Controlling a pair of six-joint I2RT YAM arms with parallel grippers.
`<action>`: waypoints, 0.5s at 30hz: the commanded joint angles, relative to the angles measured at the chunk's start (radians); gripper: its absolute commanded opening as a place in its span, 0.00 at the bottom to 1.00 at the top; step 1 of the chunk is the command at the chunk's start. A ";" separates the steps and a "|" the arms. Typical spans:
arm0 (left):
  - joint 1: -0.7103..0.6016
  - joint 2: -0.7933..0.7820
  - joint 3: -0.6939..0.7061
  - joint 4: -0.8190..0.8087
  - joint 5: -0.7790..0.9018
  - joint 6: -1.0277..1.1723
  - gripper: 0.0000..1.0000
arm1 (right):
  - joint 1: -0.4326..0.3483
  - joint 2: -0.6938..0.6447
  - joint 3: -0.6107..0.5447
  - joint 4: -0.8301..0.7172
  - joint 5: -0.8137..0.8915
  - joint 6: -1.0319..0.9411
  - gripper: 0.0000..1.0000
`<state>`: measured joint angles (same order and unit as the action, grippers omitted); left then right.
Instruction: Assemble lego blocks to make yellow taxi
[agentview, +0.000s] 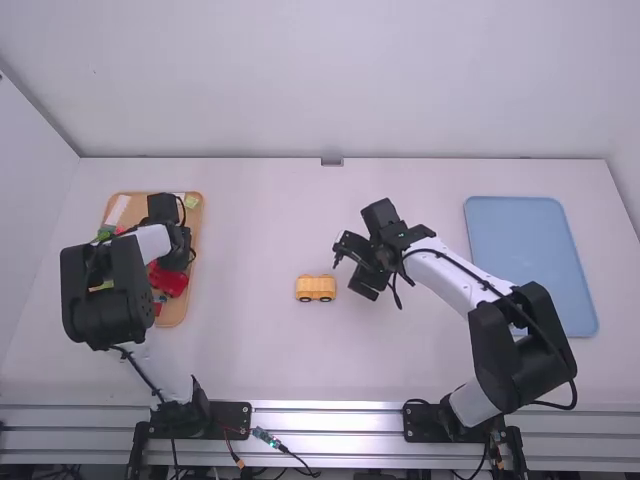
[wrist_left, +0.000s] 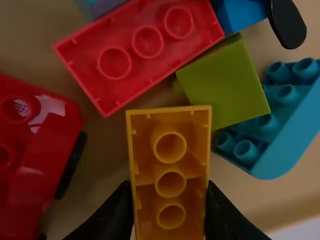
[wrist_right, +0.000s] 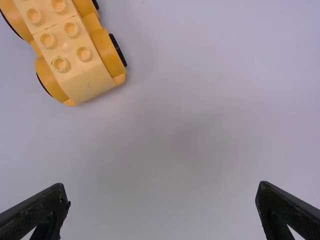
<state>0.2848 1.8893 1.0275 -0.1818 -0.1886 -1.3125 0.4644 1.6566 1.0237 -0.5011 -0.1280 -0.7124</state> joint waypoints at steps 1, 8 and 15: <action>-0.003 0.002 -0.016 -0.009 -0.011 0.004 0.28 | 0.001 -0.011 0.012 -0.005 -0.005 -0.002 0.99; -0.003 0.002 -0.013 -0.022 -0.010 0.015 0.24 | 0.001 -0.011 0.012 -0.004 -0.005 -0.001 0.99; -0.002 -0.006 -0.013 -0.022 -0.011 0.041 0.24 | 0.000 -0.011 0.012 0.004 -0.005 0.006 0.99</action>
<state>0.2852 1.8866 1.0275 -0.1890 -0.1944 -1.2861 0.4644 1.6569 1.0237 -0.4969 -0.1280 -0.7105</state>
